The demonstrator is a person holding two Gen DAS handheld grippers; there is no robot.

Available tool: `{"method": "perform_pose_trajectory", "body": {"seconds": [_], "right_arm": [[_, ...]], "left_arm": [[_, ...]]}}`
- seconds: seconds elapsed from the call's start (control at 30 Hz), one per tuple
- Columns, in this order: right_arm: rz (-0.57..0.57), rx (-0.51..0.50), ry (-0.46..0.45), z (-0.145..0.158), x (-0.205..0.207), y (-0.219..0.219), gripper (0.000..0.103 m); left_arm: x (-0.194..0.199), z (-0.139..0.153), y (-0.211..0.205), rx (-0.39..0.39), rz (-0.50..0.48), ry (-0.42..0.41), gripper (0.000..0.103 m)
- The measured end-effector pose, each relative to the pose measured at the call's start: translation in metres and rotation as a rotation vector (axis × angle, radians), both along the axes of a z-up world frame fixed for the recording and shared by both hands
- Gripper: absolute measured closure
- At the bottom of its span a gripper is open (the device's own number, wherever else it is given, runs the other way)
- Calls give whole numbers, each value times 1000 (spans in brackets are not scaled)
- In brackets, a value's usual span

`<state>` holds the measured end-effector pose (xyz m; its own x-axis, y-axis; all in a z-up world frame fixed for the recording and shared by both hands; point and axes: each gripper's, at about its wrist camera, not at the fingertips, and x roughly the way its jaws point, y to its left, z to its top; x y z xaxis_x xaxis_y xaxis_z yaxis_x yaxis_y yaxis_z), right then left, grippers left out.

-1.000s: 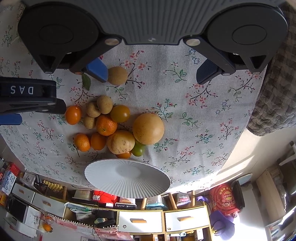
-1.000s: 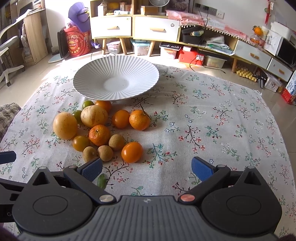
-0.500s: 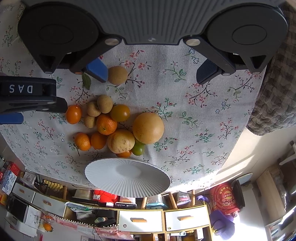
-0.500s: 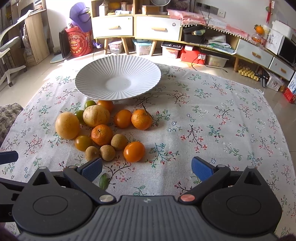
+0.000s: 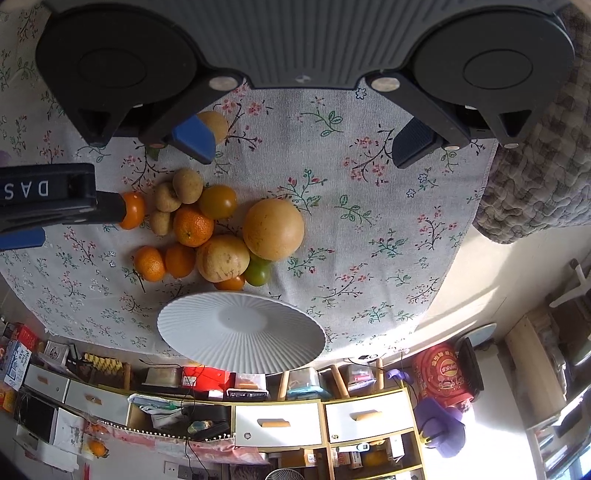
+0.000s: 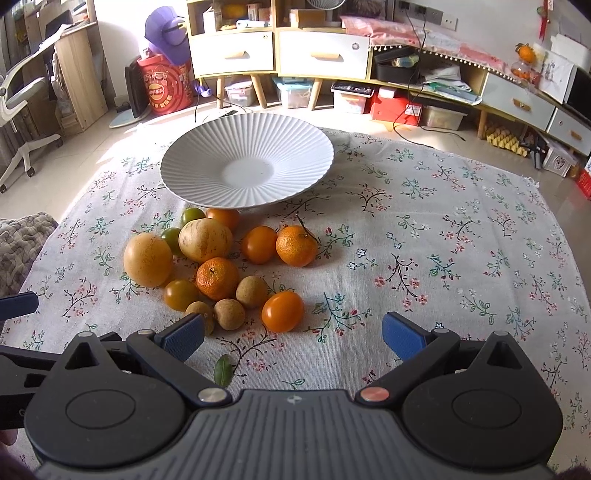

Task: Organize fruits
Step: 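Grasp the large tan pomelo with the left gripper while the right gripper grasps the yellow-brown pear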

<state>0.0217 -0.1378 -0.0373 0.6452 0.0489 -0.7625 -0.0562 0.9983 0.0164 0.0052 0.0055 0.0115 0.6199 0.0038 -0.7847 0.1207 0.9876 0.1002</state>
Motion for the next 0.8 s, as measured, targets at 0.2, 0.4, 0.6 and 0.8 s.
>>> {"method": "perform_pose_trajectory", "body": {"seconds": [0.2, 0.4, 0.6, 0.8], "right_arm": [[40, 70, 26, 2, 24, -5, 7], [109, 209, 78, 9, 45, -10, 7], [114, 412, 113, 2, 67, -20, 14], [125, 512, 178, -6, 80, -17, 30]], "left_arm": [[12, 8, 0, 13, -73, -6, 10], [33, 8, -1, 3, -174, 51, 10], [57, -5, 12, -56, -116, 83, 11], [74, -7, 24, -179, -84, 150, 23]]}}
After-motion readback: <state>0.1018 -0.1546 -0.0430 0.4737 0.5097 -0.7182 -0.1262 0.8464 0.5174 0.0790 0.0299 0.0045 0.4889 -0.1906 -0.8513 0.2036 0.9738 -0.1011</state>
